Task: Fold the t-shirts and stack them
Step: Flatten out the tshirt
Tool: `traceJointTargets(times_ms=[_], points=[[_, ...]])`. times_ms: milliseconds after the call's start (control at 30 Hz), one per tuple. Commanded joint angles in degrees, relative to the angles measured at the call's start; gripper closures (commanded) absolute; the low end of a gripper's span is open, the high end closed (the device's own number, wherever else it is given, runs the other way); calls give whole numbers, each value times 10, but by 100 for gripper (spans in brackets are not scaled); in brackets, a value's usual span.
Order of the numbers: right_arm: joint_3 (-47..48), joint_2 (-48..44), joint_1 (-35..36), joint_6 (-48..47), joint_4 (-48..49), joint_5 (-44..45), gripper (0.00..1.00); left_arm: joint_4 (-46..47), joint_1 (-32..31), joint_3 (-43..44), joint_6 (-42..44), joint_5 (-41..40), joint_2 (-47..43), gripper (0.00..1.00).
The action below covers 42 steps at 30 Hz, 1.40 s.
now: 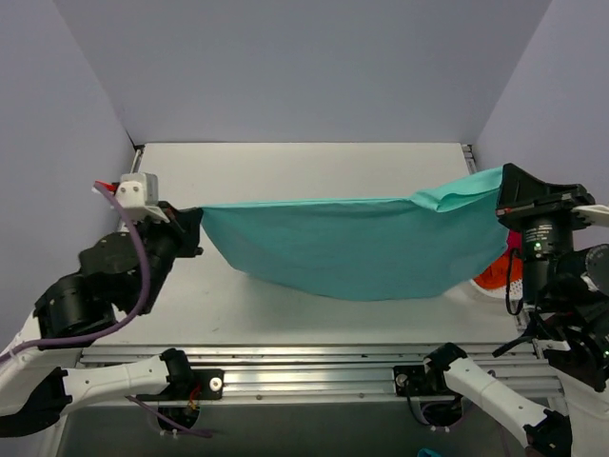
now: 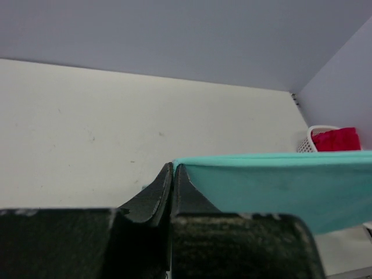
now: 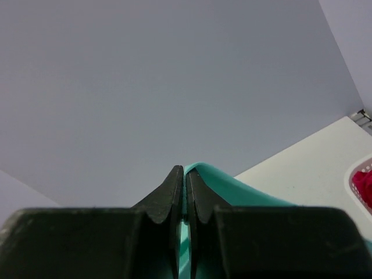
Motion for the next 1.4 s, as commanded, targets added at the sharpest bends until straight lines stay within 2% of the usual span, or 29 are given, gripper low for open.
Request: traceJointTargets(times_ms=[0,233,333,500,600,633,700,733,767,800,833,933,967,1033,1100,1233,1267,1300,1367], points=[[61,4,-7,-34,-16,-24,100,12,-2,64,89,5,-31,98],[154,57,-61,-49,-17,-101,100,100,-2,108,169,69,-36,98],[184,102,-73,-45,-24,-112,100,135,-2,108,194,46,-27,98],[159,166,-73,-42,-3,-94,100,208,-1,76,241,-20,19,98],[145,245,-73,-48,6,-70,100,250,8,65,277,-49,59,98],[141,262,-73,-48,9,-65,100,250,32,62,272,-40,68,98],[133,297,-73,-46,11,-50,100,239,84,54,218,35,90,98],[120,328,-73,-44,20,-46,100,219,162,40,170,118,103,98],[110,341,-74,-42,30,-42,100,215,204,29,148,160,110,98],[100,369,-75,-41,38,-33,100,224,242,13,128,196,117,98],[86,384,-76,-39,56,-26,100,239,309,-27,114,228,122,98],[77,467,-86,-29,89,-16,100,311,389,-87,60,321,164,98],[81,494,-89,-27,96,-17,100,335,434,-118,52,343,196,98],[92,575,-96,-21,117,-15,100,391,469,-134,41,384,243,98],[125,664,-97,-22,130,-8,100,424,507,-124,43,396,337,98],[247,815,-113,-29,160,-21,100,485,552,-47,47,420,545,98],[248,846,-116,-28,161,-23,100,498,561,-32,42,432,574,98],[297,901,-120,-28,161,-26,100,510,577,4,33,442,604,98],[348,953,-131,-22,162,-46,100,518,590,46,18,470,686,98]])
